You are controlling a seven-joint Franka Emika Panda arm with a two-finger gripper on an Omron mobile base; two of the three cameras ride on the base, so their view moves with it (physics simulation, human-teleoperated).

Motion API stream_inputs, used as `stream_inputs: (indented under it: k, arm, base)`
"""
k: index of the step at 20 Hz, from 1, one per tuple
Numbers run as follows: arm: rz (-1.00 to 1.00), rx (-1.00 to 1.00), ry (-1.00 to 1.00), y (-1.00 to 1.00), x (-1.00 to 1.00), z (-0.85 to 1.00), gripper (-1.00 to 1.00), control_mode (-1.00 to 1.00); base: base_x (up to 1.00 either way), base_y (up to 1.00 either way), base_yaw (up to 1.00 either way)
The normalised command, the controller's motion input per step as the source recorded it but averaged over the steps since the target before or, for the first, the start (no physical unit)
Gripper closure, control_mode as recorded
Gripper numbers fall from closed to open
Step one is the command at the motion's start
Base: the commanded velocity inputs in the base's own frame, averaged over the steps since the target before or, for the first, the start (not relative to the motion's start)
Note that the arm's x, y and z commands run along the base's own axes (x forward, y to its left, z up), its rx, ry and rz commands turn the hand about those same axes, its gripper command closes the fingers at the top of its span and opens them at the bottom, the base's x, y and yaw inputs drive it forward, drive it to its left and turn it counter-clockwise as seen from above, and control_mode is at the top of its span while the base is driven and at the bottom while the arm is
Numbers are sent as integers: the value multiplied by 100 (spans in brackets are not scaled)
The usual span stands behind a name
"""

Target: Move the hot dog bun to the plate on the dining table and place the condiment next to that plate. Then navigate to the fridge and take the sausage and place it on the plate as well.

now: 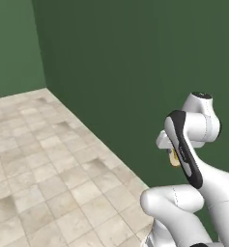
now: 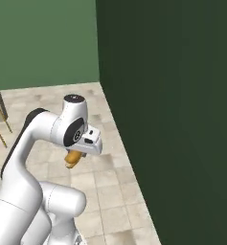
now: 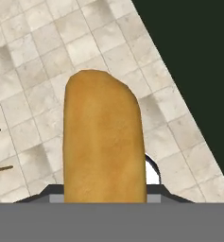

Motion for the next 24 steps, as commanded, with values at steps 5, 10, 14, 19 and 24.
stream_inputs:
  k: [5, 10, 14, 19, 24]
  arm:
    - [0, 0, 0, 0, 0, 0, 100, 100]
    - [0, 0, 0, 0, 0, 0, 100, 100]
    - [0, 0, 0, 0, 0, 0, 100, 100]
    - [0, 0, 0, 0, 0, 0, 100, 100]
    - [0, 0, 0, 0, 0, 0, 100, 100]
  base:
    - [100, -1, 48]
    - [100, -11, 45]
    - [100, -9, 50]
    - [100, -16, 59]
    - [100, -27, 63]
